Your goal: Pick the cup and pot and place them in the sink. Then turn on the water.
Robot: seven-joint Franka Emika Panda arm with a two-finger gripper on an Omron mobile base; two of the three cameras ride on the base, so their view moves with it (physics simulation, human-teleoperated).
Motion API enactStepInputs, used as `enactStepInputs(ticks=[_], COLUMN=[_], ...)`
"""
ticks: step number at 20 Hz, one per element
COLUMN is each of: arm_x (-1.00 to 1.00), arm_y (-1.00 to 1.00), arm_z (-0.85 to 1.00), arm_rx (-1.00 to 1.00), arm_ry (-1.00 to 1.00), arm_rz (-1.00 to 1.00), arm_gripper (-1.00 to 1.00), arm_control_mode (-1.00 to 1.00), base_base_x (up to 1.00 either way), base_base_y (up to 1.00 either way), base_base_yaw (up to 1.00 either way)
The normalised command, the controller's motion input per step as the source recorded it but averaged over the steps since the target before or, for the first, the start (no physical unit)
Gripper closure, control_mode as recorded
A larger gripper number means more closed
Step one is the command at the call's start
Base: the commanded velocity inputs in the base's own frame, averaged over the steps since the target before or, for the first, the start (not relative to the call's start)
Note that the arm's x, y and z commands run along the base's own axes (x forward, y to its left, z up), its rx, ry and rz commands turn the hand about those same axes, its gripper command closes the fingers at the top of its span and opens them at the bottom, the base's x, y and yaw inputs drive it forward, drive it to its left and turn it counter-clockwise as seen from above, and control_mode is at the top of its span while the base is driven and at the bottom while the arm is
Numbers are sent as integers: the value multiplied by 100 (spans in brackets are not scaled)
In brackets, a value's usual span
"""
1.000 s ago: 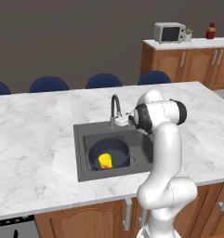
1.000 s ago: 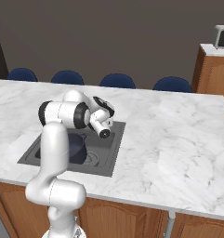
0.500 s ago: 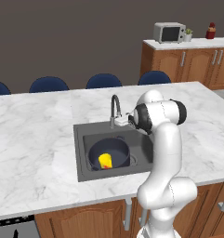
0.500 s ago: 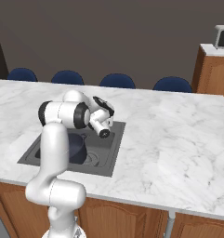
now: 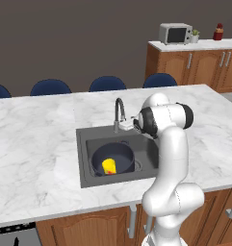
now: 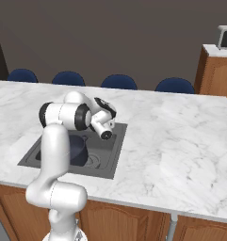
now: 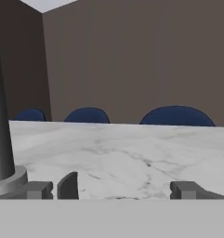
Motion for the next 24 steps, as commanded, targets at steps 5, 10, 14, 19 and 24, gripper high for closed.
enactStepInputs(ticks=[5, 10, 14, 19, 24], arm_x=[0, 0, 1, 0, 0], arm_y=[-13, -9, 0, -14, -29], arm_z=[0, 0, 0, 0, 0], arm_rx=[0, 0, 0, 1, 3], arm_ry=[0, 0, 0, 0, 0], arm_rz=[0, 0, 0, 0, 0], arm_gripper=[-100, -100, -100, -100, -100], arm_control_mode=[-100, -100, -100, -100, -100], base_base_x=[0, 0, 0, 0, 0], base_base_y=[0, 0, 0, 0, 0], base_base_yaw=[0, 0, 0, 0, 0])
